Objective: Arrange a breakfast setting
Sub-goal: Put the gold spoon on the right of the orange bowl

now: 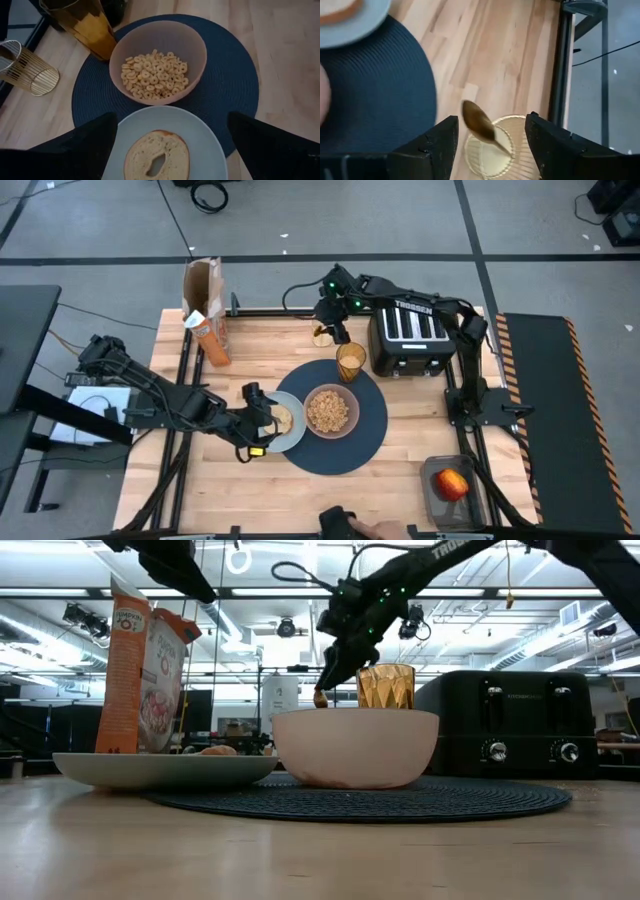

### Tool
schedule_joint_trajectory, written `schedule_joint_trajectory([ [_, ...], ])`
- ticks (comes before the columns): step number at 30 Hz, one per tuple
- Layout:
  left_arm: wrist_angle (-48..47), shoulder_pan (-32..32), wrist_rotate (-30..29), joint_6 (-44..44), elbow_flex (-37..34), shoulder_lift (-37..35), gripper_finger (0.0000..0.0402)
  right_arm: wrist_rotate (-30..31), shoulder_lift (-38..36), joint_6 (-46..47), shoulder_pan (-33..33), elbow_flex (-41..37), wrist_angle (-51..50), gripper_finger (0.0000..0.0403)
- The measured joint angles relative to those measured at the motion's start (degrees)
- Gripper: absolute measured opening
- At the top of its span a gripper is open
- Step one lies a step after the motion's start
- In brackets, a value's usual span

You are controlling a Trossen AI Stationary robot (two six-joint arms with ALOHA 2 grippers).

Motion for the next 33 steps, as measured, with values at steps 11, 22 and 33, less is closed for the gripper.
schedule_joint_trajectory([
  [11, -4.9, 8.9, 1.6, 3.1, 0.0, 0.0, 0.0382, -2.2, 1.5, -6.5, -0.5, -0.4, -0.2, 0.0216],
  [22, -4.8, 16.2, 5.5, 11.8, 0.0, 0.0, 0.0382, -2.9, 1.4, -6.5, -0.4, -0.1, 0.5, 0.0192],
  [33, -4.1, 19.5, 6.6, 15.2, 0.0, 0.0, 0.0382, -3.1, 1.4, -2.9, -0.4, -0.1, 0.7, 0.0155],
])
